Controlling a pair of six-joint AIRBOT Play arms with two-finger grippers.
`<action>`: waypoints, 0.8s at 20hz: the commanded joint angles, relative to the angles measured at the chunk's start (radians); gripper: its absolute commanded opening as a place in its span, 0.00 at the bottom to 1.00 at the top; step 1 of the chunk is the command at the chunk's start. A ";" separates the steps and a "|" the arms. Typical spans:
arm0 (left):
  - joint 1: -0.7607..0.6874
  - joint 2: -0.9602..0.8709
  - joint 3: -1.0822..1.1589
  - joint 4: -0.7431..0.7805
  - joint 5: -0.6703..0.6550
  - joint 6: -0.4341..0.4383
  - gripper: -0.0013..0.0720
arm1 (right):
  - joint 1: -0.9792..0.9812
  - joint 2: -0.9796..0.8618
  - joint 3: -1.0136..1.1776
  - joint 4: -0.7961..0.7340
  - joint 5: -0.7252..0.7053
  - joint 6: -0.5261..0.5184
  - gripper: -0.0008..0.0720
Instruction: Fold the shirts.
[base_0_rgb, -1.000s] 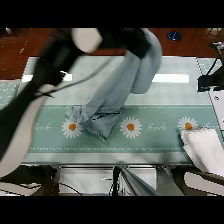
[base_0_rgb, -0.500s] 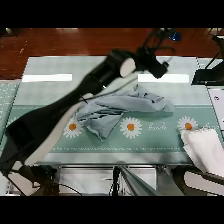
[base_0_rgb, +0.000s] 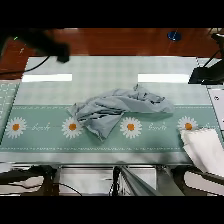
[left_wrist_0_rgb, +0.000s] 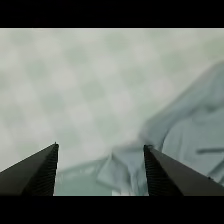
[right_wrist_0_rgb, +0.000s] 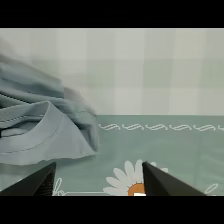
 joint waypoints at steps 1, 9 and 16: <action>0.222 0.161 -0.416 -0.289 -0.061 0.047 0.85 | 0.000 0.001 0.000 0.008 -0.002 0.000 0.84; 0.290 0.288 -0.971 -0.588 0.198 0.240 0.86 | 0.000 0.001 0.000 0.018 -0.005 0.000 0.84; 0.470 0.294 -0.983 -0.578 0.216 0.371 0.85 | 0.000 0.001 0.000 0.016 0.008 -0.003 0.84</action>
